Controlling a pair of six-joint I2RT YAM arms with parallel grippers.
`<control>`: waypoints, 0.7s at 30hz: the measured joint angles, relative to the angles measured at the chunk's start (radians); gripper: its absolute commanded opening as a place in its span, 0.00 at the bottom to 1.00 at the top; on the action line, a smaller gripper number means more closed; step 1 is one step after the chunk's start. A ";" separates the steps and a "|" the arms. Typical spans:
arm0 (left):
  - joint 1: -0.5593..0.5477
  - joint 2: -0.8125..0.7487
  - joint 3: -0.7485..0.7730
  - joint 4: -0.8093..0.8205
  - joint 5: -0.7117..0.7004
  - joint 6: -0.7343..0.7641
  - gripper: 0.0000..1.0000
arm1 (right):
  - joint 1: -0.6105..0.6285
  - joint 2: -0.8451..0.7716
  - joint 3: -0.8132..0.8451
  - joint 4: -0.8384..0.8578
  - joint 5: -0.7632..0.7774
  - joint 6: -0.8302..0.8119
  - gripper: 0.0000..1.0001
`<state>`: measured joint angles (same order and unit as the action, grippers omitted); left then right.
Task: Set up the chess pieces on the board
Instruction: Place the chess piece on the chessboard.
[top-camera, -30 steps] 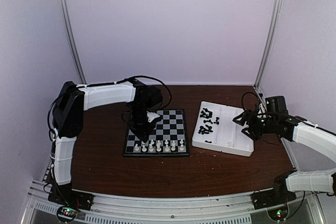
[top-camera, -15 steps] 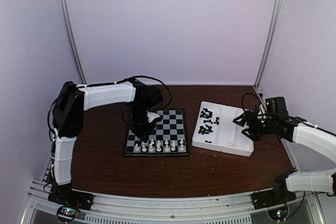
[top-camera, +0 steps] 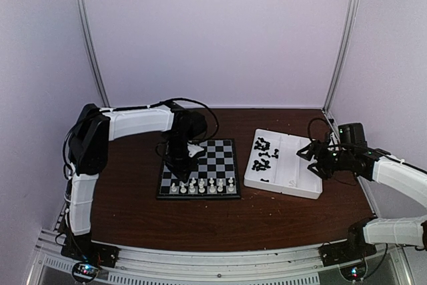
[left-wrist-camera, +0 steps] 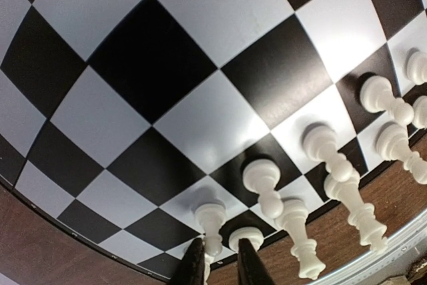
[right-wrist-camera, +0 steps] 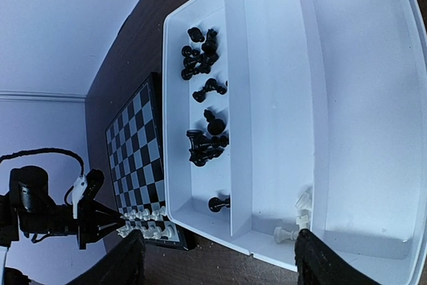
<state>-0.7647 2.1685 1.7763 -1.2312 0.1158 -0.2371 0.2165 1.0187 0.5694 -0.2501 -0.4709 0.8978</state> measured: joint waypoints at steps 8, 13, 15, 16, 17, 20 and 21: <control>0.000 0.000 0.000 0.000 -0.005 0.000 0.25 | 0.000 0.000 0.000 0.000 0.000 0.000 0.76; 0.000 0.000 0.001 0.000 -0.015 -0.001 0.27 | -0.001 0.000 0.000 0.000 0.000 0.000 0.76; 0.000 -0.001 0.001 0.000 -0.023 -0.001 0.27 | -0.001 0.000 0.000 0.000 0.000 0.000 0.76; 0.000 -0.001 0.001 0.000 -0.026 -0.002 0.28 | -0.001 0.000 0.000 0.000 0.000 0.000 0.76; 0.000 -0.002 0.002 0.000 -0.030 -0.003 0.28 | -0.002 0.000 0.000 0.000 0.000 0.000 0.76; 0.000 -0.012 0.003 0.001 -0.043 -0.008 0.29 | -0.004 0.000 0.000 0.000 0.000 0.000 0.76; 0.000 -0.018 0.003 0.002 -0.049 -0.008 0.30 | -0.005 0.000 0.000 0.000 0.000 -0.001 0.76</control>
<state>-0.7647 2.1509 1.7794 -1.2297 0.0669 -0.2455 0.2119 1.0183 0.5694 -0.2501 -0.4713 0.8967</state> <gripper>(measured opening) 0.288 0.762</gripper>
